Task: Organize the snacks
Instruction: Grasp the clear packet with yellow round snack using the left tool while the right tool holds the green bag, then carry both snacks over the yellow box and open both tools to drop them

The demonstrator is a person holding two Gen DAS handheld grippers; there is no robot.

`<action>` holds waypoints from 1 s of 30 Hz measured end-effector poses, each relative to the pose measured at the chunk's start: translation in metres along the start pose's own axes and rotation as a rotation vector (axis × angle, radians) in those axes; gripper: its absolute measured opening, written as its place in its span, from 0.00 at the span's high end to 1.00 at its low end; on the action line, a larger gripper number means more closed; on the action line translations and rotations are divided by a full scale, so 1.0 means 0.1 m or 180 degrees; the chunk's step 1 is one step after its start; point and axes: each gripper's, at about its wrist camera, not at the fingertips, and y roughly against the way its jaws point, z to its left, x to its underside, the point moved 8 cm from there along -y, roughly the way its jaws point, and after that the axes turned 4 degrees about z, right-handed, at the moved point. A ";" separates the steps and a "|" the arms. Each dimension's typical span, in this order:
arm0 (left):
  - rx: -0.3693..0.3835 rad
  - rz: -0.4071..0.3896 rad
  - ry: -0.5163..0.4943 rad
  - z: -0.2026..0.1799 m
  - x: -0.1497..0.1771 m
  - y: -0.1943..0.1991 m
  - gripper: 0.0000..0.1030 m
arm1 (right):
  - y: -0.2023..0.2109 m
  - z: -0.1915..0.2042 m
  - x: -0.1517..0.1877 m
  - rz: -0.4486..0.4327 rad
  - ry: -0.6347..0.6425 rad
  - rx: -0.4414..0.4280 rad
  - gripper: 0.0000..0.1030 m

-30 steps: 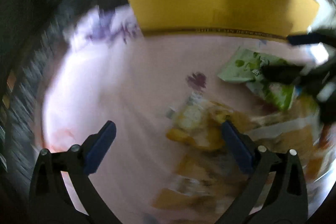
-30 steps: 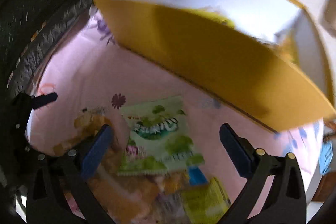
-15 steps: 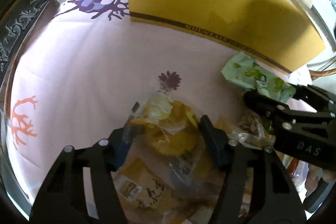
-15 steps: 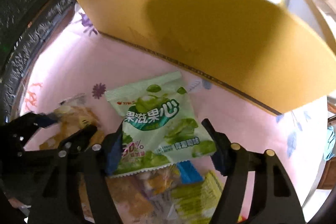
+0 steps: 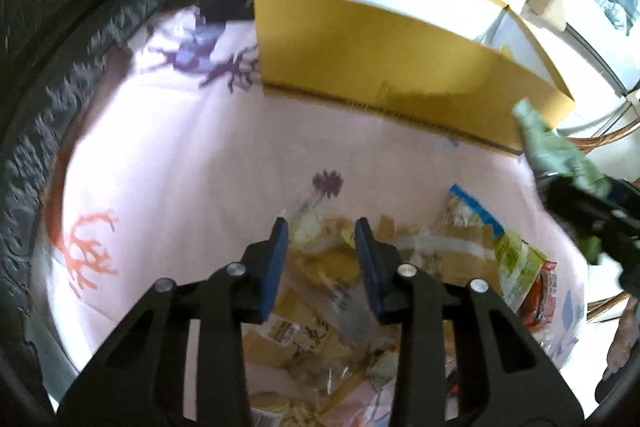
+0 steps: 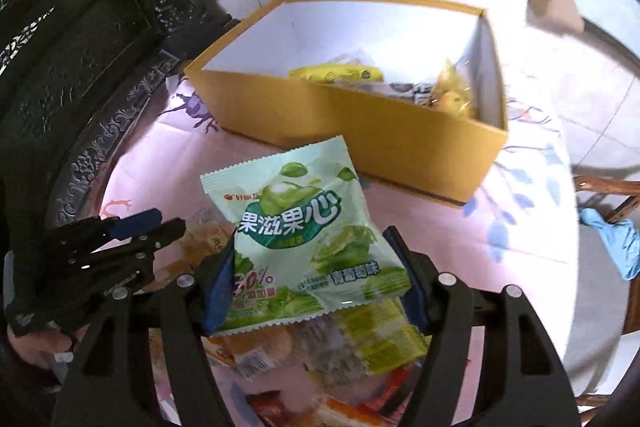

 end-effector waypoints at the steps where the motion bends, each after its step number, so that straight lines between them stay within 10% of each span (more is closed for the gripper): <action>1: 0.0054 0.0042 0.0067 0.03 0.04 -0.02 0.61 | 0.04 -0.02 0.01 -0.0015 -0.0019 -0.0009 0.33; 3: -0.0013 0.0036 0.0224 0.15 0.06 -0.04 0.14 | 0.06 -0.03 0.02 -0.0034 -0.0010 0.0016 0.33; 8: -0.0101 0.0140 0.0777 0.25 0.02 -0.18 0.05 | 0.03 -0.11 0.11 0.0013 -0.0010 0.0033 0.33; 16: -0.0297 0.0723 0.1524 0.23 0.00 -0.72 0.05 | -0.05 -0.22 0.26 0.0138 -0.0037 -0.0004 0.33; 18: -0.0220 0.0688 0.1538 0.17 -0.02 -0.79 0.29 | -0.04 -0.28 0.30 0.0160 -0.0066 -0.0010 0.33; 20: -0.0384 0.0617 0.1451 0.16 -0.03 -0.76 0.46 | -0.02 -0.33 0.33 0.0173 -0.0108 -0.0021 0.33; 30: -0.0634 0.0283 0.0295 -0.06 0.02 -0.52 0.47 | 0.14 -0.49 0.44 0.0164 -0.0348 -0.0060 0.33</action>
